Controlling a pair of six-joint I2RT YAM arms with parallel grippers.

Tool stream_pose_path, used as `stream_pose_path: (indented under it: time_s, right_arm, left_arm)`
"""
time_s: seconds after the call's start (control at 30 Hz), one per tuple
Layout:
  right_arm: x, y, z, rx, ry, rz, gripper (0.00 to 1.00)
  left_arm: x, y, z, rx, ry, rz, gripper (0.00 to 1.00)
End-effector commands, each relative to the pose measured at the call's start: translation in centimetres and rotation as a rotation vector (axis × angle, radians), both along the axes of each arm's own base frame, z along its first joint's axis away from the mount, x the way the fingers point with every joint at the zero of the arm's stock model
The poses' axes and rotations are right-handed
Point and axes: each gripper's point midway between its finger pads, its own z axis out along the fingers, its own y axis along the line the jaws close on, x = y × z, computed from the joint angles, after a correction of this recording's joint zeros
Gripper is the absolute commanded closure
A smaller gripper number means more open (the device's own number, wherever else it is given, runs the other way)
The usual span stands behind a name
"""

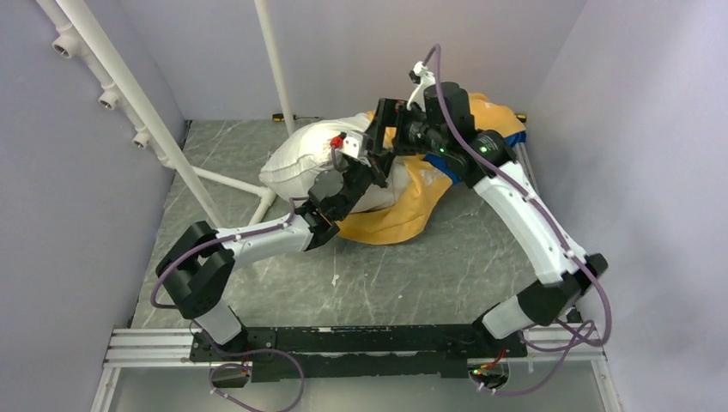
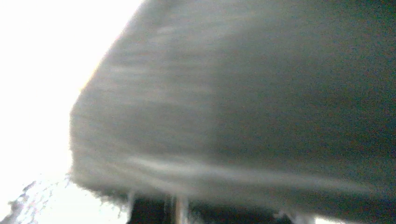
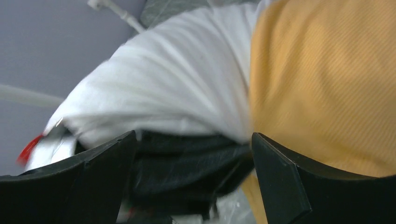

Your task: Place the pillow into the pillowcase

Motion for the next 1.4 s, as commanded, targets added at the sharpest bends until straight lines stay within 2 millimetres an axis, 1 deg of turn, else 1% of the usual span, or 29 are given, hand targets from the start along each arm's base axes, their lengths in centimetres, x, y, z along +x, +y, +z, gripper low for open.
stream_pose_path:
  time_s: [0.0,0.03,0.13,0.2,0.23,0.27,0.33,0.4,0.47,0.57,0.67,0.73,0.77,0.8,0.83,0.87,0.9,0.93,0.97,1.0,1.07,1.1,1.17,1.27,1.3,1.37]
  right_arm:
    - [-7.6,-3.4,3.8,-0.047,-0.048,0.042,0.02]
    - [-8.1,-4.3,3.5,-0.063,-0.044,0.021,0.01]
    - [-9.9,-6.7,1.7,-0.112,-0.005,-0.023,0.01]
    - [-11.1,-7.8,0.9,-0.124,0.011,-0.031,0.01]
    - [-11.4,-8.0,0.0,-0.139,0.031,-0.030,0.01]
    - [-11.3,-8.5,-1.1,-0.165,0.047,-0.054,0.01]
    - [-11.1,-9.1,-4.0,-0.227,0.095,-0.074,0.01]
    - [-10.4,-9.4,-5.8,-0.265,0.105,-0.101,0.01]
    - [-9.2,-9.6,-7.0,-0.304,0.091,-0.134,0.00]
    - [-7.0,-9.7,-7.9,-0.360,0.065,-0.187,0.00]
    - [-4.6,-10.2,-8.6,-0.428,0.055,-0.256,0.01]
    - [-3.4,-10.5,-9.1,-0.473,0.057,-0.288,0.05]
    - [-3.0,-10.6,-9.0,-0.486,0.051,-0.298,0.10]
    - [-2.8,-10.6,-8.9,-0.497,0.044,-0.296,0.20]
    - [-2.8,-10.6,-8.9,-0.501,0.042,-0.292,0.34]
    - [-2.8,-10.6,-8.9,-0.502,0.040,-0.286,0.52]
    - [-2.9,-10.5,-9.0,-0.501,0.043,-0.273,0.67]
    - [-3.1,-10.3,-9.2,-0.499,0.051,-0.259,0.85]
    - [-3.3,-10.2,-9.3,-0.493,0.056,-0.246,0.98]
    - [-3.6,-9.8,-9.3,-0.480,0.056,-0.216,1.00]
    - [-4.4,-8.7,-8.3,-0.412,0.043,-0.147,1.00]
    - [-4.8,-7.6,-7.3,-0.356,0.020,-0.088,1.00]
    - [-5.6,-5.9,-4.4,-0.233,-0.033,-0.008,1.00]
    - [-6.7,-3.2,1.1,-0.015,-0.115,0.136,1.00]
    - [-7.2,-2.0,3.5,0.071,-0.153,0.202,1.00]
    - [-8.6,-0.1,7.2,0.210,-0.195,0.333,1.00]
  left_arm:
    - [-1.1,-1.8,-0.2,-0.005,-0.028,-0.119,1.00]
    - [-1.1,-1.8,-0.3,-0.002,-0.027,-0.121,1.00]
    - [-1.2,-1.9,-0.5,0.011,-0.023,-0.125,1.00]
    - [-1.2,-1.8,-0.6,0.010,-0.021,-0.124,1.00]
    - [-1.1,-1.7,-0.7,0.011,-0.018,-0.122,1.00]
    - [-1.2,-1.8,-0.7,0.010,-0.017,-0.125,1.00]
    - [-1.3,-1.7,-0.7,0.010,-0.015,-0.128,1.00]
    - [-1.5,-1.6,-0.8,0.009,-0.011,-0.131,1.00]
    - [-1.7,-1.4,-0.8,0.004,-0.011,-0.133,1.00]
    - [-2.0,-1.3,-0.6,0.004,-0.009,-0.139,1.00]
    - [-2.3,-1.1,-0.6,0.008,-0.007,-0.146,1.00]
    - [-2.3,-1.0,-0.7,0.006,0.000,-0.145,1.00]
    - [-2.4,-1.0,-0.6,0.003,0.001,-0.145,1.00]
    - [-2.4,-1.0,-0.7,0.001,0.001,-0.149,1.00]
    - [-2.5,-1.0,-0.6,0.000,0.000,-0.152,1.00]
    - [-2.5,-1.0,-0.7,-0.001,0.003,-0.153,1.00]
    - [-2.5,-1.1,-0.6,-0.004,0.004,-0.157,1.00]
    - [-2.6,-1.1,-0.6,-0.007,0.003,-0.160,1.00]
    - [-2.6,-1.2,-0.6,-0.009,0.002,-0.164,1.00]
    - [-2.7,-1.3,-0.6,-0.011,0.004,-0.170,1.00]
    - [-2.9,-1.6,-0.7,-0.013,0.008,-0.191,1.00]
    - [-3.1,-1.8,-0.8,-0.014,0.008,-0.206,1.00]
    - [-3.4,-2.2,-0.9,-0.019,0.009,-0.235,1.00]
    - [-4.1,-3.1,-1.1,-0.020,0.008,-0.283,1.00]
    - [-4.3,-3.3,-1.2,-0.018,0.006,-0.287,1.00]
    - [-4.6,-3.7,-1.3,-0.013,-0.002,-0.280,1.00]
